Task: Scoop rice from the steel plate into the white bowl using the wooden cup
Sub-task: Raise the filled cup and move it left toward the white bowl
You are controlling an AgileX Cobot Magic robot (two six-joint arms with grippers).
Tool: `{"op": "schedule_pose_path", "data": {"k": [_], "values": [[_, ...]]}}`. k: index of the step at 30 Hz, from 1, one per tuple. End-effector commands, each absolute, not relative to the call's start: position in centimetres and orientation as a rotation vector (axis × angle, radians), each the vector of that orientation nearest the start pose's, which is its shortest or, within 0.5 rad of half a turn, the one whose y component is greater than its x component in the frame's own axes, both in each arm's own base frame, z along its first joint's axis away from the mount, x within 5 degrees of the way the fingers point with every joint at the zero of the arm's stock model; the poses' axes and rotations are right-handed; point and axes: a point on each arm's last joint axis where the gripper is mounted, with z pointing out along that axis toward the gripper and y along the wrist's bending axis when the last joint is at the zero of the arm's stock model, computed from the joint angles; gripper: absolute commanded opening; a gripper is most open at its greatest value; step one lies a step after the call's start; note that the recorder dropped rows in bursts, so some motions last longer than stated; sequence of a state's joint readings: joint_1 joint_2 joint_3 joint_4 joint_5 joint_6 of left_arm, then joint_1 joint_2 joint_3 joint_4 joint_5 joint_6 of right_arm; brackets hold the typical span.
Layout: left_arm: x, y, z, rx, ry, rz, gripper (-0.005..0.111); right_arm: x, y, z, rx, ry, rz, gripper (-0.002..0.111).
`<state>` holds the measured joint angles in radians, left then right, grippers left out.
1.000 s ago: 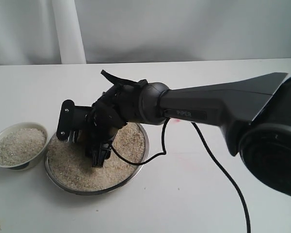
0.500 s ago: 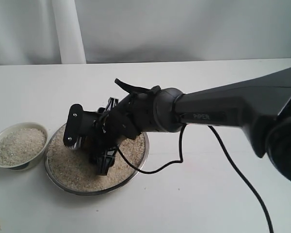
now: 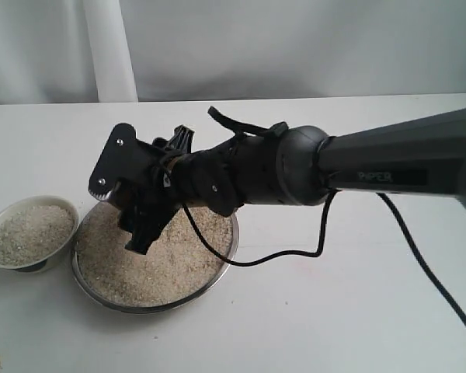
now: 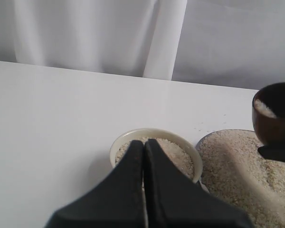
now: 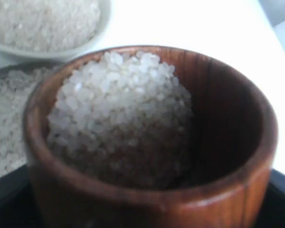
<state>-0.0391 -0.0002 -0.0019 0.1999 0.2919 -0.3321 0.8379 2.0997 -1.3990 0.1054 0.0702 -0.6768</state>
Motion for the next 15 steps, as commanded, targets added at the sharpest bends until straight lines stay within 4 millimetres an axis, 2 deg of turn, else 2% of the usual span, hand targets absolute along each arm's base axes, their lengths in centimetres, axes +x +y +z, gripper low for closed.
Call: {"op": "schedule_pose_path", "data": {"k": [1, 7, 15], "values": [[5.5, 0.3, 18.8, -0.132, 1.759, -0.086, 0.0, 30.9, 34.2, 19.7, -1.364, 1.67, 0.18, 0.0], [5.5, 0.3, 18.8, -0.132, 1.759, -0.086, 0.0, 30.7, 33.9, 22.6, -1.278, 1.642, 0.216, 0.0], [5.5, 0.3, 18.8, -0.132, 1.759, -0.086, 0.0, 30.6, 33.9, 23.1, -1.259, 1.627, 0.222, 0.0]]}}
